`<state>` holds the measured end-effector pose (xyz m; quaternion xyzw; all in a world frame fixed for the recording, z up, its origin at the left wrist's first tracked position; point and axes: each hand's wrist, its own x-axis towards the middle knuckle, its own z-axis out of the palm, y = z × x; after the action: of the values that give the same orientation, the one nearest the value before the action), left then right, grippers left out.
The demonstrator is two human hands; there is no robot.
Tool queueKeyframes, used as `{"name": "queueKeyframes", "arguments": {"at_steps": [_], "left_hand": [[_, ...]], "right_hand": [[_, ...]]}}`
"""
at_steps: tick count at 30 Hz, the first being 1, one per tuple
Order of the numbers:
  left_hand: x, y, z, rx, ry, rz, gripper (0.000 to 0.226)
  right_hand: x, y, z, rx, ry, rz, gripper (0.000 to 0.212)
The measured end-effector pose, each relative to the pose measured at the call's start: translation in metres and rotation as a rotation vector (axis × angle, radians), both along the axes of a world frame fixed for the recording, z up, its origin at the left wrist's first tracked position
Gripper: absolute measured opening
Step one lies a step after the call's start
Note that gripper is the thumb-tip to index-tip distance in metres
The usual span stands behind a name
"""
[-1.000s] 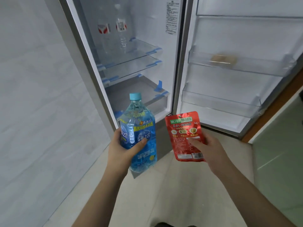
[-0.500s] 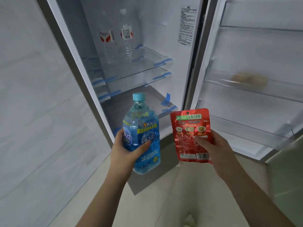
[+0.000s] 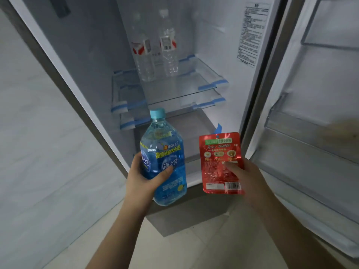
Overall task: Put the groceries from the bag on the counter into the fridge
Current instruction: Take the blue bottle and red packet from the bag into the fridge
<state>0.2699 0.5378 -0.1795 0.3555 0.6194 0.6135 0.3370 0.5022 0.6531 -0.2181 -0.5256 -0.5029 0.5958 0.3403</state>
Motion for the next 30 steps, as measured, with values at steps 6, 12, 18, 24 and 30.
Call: {"name": "queueKeyframes", "arguments": {"at_steps": [6,12,18,24,30], "left_hand": [[-0.013,0.005,-0.006,-0.013,-0.005,0.054,0.074],[-0.037,0.019,-0.014,-0.028,-0.034,0.078,0.078],[-0.068,0.041,-0.014,-0.040,-0.002,0.052,0.074],[-0.091,0.062,-0.011,-0.011,-0.017,0.014,0.074],[-0.098,0.071,-0.015,-0.012,-0.089,0.020,0.073]], "right_hand": [[-0.031,0.038,-0.026,-0.155,0.064,0.059,0.023],[-0.073,0.071,-0.046,-0.238,0.104,0.059,0.025],[-0.112,0.097,-0.067,-0.254,0.016,0.072,0.034],[-0.136,0.117,-0.084,-0.291,-0.061,0.060,0.022],[-0.156,0.135,-0.101,-0.357,-0.019,0.074,0.020]]}}
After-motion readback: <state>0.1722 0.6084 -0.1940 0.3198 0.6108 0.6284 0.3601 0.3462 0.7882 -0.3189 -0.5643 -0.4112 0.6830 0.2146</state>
